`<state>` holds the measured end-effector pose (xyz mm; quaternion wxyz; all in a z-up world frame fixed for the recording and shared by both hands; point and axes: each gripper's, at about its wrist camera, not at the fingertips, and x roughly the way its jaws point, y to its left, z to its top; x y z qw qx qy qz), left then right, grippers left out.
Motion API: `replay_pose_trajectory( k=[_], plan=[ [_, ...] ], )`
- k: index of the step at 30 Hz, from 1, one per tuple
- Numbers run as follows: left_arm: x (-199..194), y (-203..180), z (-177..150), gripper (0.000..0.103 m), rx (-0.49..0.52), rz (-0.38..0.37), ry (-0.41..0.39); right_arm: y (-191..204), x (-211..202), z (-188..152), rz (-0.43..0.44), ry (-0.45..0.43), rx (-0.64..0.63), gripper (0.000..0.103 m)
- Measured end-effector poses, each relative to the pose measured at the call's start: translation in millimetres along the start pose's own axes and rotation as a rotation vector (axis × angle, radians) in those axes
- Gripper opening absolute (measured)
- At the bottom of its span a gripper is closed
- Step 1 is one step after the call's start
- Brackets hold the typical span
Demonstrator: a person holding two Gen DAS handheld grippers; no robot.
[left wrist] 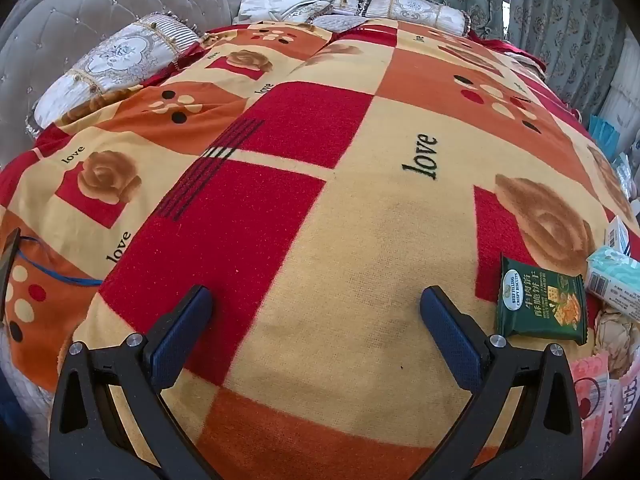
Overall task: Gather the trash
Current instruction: 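Move both tools toward the pile of trash on the blanket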
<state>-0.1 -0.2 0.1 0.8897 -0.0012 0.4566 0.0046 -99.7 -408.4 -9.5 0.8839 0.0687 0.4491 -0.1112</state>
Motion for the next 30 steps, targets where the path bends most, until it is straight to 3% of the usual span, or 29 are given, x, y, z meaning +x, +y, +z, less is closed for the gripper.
replay_pose_trajectory(
  k=[8,16,21,30],
  plan=[
    [-8,-4,-1,0.103,0.023,0.015,0.069,0,0,0,0.000,0.000,0.000,0.103],
    [-93,-12,-13,0.103,0.037,-0.029,-0.078,0,-1,-1,-0.004,0.001,0.003,0.103],
    [-138,-25,-25,0.103,0.062,-0.082,-0.153,-1,-13,-9,-0.009,0.082,-0.005,0.103],
    [-191,-56,-38,0.103,0.069,-0.169,-0.248,-4,-113,-26,-0.002,-0.107,0.037,0.103]
  ],
)
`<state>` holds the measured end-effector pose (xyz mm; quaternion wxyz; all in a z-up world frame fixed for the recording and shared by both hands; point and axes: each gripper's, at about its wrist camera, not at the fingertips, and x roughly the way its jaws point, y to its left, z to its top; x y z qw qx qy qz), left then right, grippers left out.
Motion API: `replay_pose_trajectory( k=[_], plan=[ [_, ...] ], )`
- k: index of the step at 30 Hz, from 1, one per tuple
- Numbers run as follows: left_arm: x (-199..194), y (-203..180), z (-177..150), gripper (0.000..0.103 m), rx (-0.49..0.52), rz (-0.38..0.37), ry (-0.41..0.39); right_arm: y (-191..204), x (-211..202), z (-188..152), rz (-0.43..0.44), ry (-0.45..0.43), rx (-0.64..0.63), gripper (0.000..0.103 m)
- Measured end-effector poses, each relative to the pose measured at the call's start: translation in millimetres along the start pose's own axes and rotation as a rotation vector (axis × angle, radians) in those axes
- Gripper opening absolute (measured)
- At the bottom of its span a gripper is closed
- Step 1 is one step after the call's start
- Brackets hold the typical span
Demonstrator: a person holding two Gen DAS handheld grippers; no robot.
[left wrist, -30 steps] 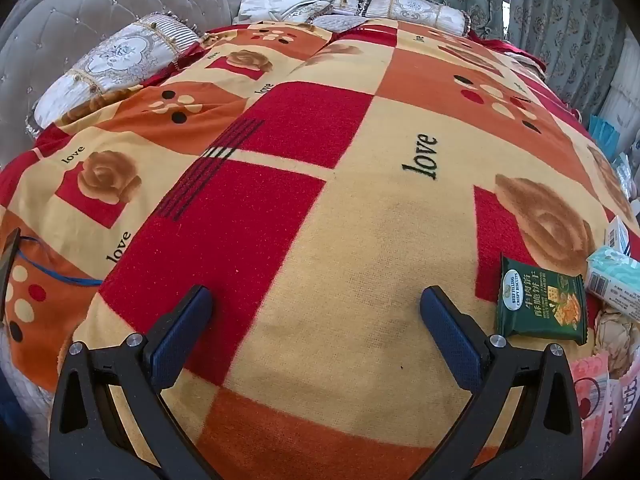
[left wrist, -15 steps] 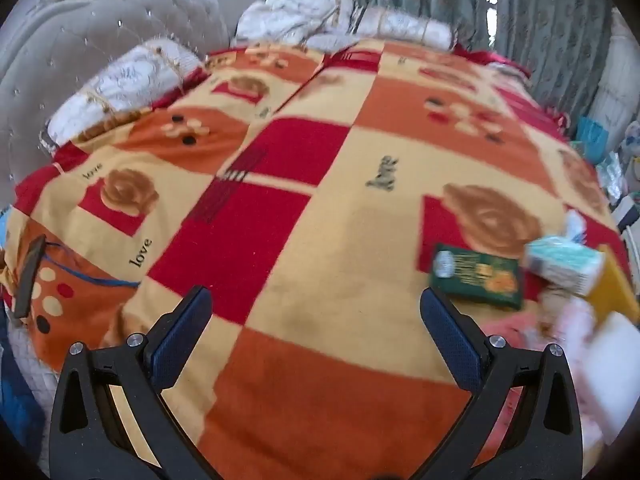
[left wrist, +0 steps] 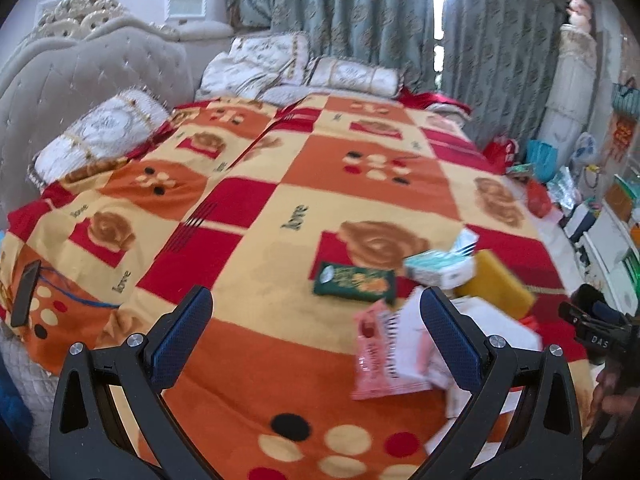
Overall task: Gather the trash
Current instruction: 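Move both tools toward the pile of trash on the blanket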
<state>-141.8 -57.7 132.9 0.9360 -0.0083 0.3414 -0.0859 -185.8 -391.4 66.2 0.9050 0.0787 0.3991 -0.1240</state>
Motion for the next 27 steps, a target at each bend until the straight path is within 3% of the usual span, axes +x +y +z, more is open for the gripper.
replay_pose_trajectory(
  k=[13,27],
  plan=[
    [-35,-40,1,0.103,0.069,-0.021,-0.099,32,-80,4,0.062,-0.172,-0.056,0.103],
    [-38,-45,1,0.103,0.076,-0.022,-0.108,48,-97,11,0.088,-0.220,-0.085,0.103]
  ],
)
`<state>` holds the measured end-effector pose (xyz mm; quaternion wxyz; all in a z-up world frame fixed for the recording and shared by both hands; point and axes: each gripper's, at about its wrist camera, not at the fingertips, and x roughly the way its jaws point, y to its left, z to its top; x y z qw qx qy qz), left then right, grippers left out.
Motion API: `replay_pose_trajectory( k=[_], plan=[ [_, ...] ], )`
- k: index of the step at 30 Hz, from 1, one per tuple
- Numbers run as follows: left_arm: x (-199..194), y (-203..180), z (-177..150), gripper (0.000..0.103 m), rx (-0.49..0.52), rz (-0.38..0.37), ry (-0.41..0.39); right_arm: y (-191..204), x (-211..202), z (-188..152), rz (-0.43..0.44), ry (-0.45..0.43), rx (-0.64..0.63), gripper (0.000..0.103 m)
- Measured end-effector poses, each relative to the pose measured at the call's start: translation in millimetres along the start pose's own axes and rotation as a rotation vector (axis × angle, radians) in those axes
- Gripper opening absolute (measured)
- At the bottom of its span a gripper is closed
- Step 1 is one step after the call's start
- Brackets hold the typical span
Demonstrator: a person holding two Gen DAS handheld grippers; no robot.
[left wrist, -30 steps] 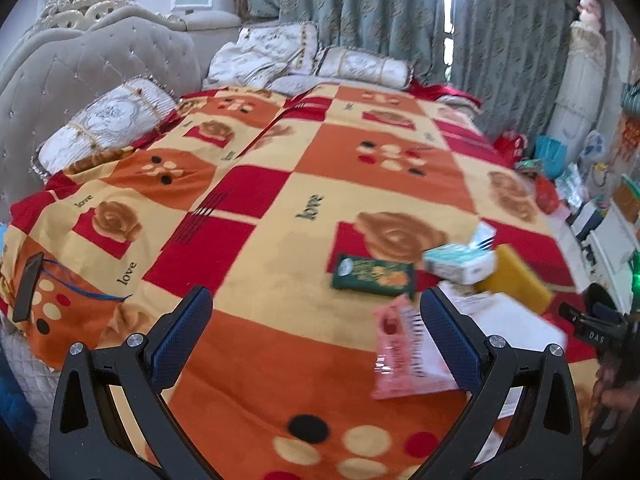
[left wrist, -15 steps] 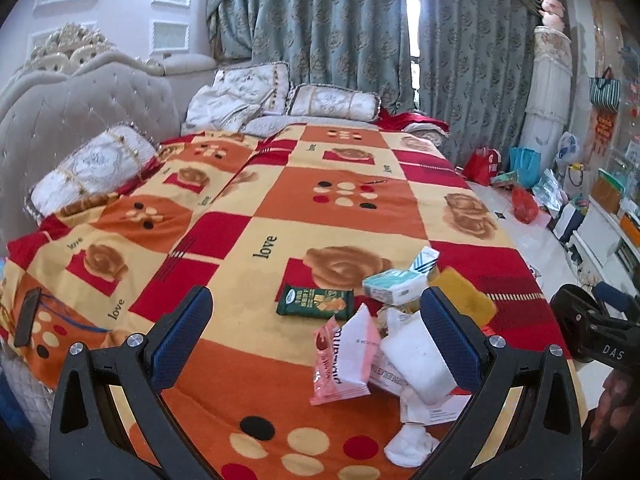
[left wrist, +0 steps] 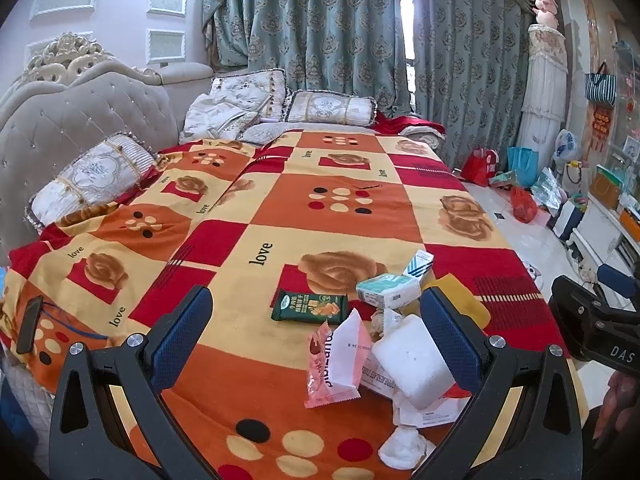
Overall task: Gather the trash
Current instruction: 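Move both tools toward the pile of trash on the blanket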
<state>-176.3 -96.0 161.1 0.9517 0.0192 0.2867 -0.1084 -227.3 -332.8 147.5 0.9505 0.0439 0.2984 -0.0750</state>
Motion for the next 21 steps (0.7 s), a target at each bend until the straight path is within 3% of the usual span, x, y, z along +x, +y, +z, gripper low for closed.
replay_pose_trajectory(
  k=[21],
  plan=[
    [14,4,6,0.103,-0.017,0.013,0.014,9,9,2,0.027,0.017,-0.033,0.103]
  ],
)
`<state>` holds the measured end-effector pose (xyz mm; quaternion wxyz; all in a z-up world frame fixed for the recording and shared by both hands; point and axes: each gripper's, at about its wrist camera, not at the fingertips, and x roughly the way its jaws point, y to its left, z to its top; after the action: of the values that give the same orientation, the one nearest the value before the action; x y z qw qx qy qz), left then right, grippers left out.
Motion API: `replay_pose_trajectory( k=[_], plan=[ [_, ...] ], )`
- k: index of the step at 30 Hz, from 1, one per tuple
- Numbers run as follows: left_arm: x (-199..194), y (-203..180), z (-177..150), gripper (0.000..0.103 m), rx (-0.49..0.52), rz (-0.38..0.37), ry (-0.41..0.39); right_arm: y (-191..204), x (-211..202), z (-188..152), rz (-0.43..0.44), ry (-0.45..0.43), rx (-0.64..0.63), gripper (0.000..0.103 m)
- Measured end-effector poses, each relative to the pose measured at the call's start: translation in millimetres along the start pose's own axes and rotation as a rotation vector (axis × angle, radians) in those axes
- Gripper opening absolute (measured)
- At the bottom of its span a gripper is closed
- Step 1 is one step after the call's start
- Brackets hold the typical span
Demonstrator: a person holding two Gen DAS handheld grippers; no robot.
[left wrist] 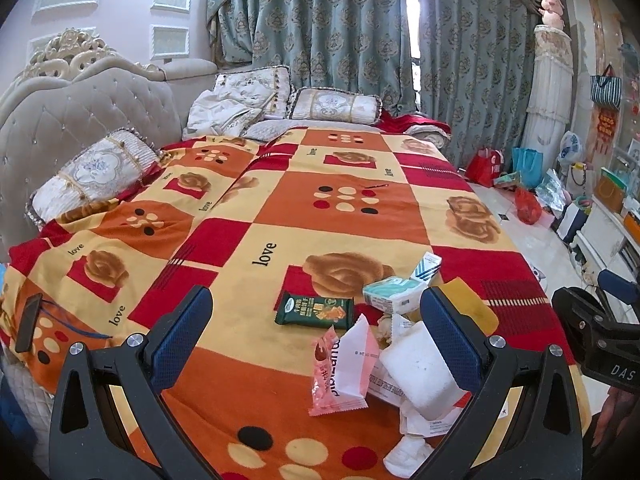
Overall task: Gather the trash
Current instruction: 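Move both tools toward the pile of trash on the blanket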
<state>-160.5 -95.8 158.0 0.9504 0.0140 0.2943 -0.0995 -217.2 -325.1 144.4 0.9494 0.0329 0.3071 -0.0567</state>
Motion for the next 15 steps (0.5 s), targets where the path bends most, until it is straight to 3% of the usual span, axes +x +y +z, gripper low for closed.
replay_pose_trajectory(
  k=[15],
  plan=[
    [1.9,2.1,-1.2,0.103,0.006,0.011,-0.003,-0.8,2.3,-3.2,0.028,0.025,0.004,0.103]
  ],
)
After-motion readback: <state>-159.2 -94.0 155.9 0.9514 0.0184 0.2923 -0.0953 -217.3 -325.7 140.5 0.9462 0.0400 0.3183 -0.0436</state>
